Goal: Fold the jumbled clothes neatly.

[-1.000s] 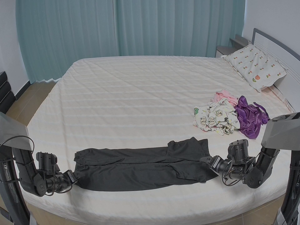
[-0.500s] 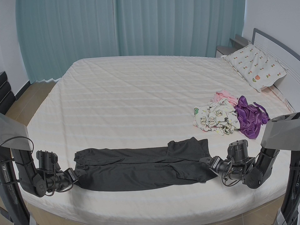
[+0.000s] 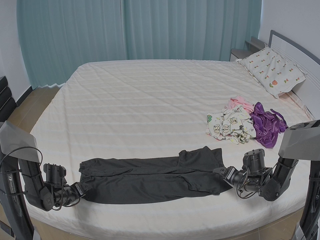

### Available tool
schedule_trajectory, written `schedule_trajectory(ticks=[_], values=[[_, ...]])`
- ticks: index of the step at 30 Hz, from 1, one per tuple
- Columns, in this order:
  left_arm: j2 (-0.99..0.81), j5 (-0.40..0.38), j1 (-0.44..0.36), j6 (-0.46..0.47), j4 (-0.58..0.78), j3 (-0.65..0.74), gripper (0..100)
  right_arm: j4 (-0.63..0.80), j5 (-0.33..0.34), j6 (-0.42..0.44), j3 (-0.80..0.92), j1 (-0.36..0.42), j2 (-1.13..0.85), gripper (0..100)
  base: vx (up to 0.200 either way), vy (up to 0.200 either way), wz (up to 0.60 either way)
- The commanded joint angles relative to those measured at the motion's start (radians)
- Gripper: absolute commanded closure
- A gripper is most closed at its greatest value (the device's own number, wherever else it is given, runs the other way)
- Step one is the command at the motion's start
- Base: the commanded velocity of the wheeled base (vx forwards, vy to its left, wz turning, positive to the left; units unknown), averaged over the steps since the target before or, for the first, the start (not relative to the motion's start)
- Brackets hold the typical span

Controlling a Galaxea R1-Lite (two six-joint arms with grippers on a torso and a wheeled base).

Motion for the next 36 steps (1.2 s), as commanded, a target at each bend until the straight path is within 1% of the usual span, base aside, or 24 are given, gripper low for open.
schedule_trajectory(ticks=[1,6,7,9,11,13,17,18,19,23,28,34,36], values=[[0.027,0.018,-0.014,-0.001,-0.011,-0.003,0,0.000,0.001,-0.001,0.000,0.000,0.003,0,0.000,0.000,0.00],[0.035,0.022,-0.017,-0.004,-0.011,-0.017,0,0.001,0.001,-0.001,0.000,0.002,0.003,0,0.000,0.000,0.00],[0.035,0.022,-0.017,-0.004,-0.011,-0.017,100,0.001,0.001,-0.002,0.000,0.002,0.003,0,0.000,0.000,0.00],[0.035,0.027,-0.017,-0.004,-0.009,-0.015,100,0.001,0.001,-0.004,0.002,0.002,0.004,0,0.000,0.000,0.00],[0.036,0.079,-0.017,-0.001,-0.002,-0.008,100,0.001,-0.009,-0.018,0.019,0.003,0.007,0,0.000,0.000,0.00],[0.033,0.093,-0.017,0.002,0.002,-0.003,100,0.003,-0.009,-0.025,0.023,0.003,0.003,0,0.000,0.000,0.00],[0.032,0.111,-0.017,0.049,0.012,0.028,100,0.003,-0.010,-0.054,0.039,0.003,0.003,0,0.000,0.000,0.00],[0.032,0.111,-0.017,0.049,0.012,0.028,100,0.003,-0.010,-0.054,0.039,0.003,0.003,0,0.000,0.000,0.00],[0.030,0.136,-0.019,0.066,0.020,0.034,100,0.004,-0.010,-0.084,0.057,0.003,0.000,0,0.000,0.000,0.00],[0.029,0.142,-0.019,0.069,0.040,0.041,100,0.015,-0.015,-0.105,0.068,0.003,0.000,0,0.000,0.000,0.00],[0.026,0.144,-0.017,0.099,0.074,0.043,100,0.029,-0.030,-0.134,0.082,0.000,0.001,0,0.000,0.000,0.00],[0.029,0.145,-0.013,0.108,0.078,0.044,100,0.087,-0.030,-0.139,0.074,-0.006,0.000,0,0.000,0.000,0.00],[0.032,0.144,-0.013,0.109,0.077,0.044,100,0.087,-0.030,-0.139,0.069,-0.008,0.000,0,0.000,0.000,0.00]])
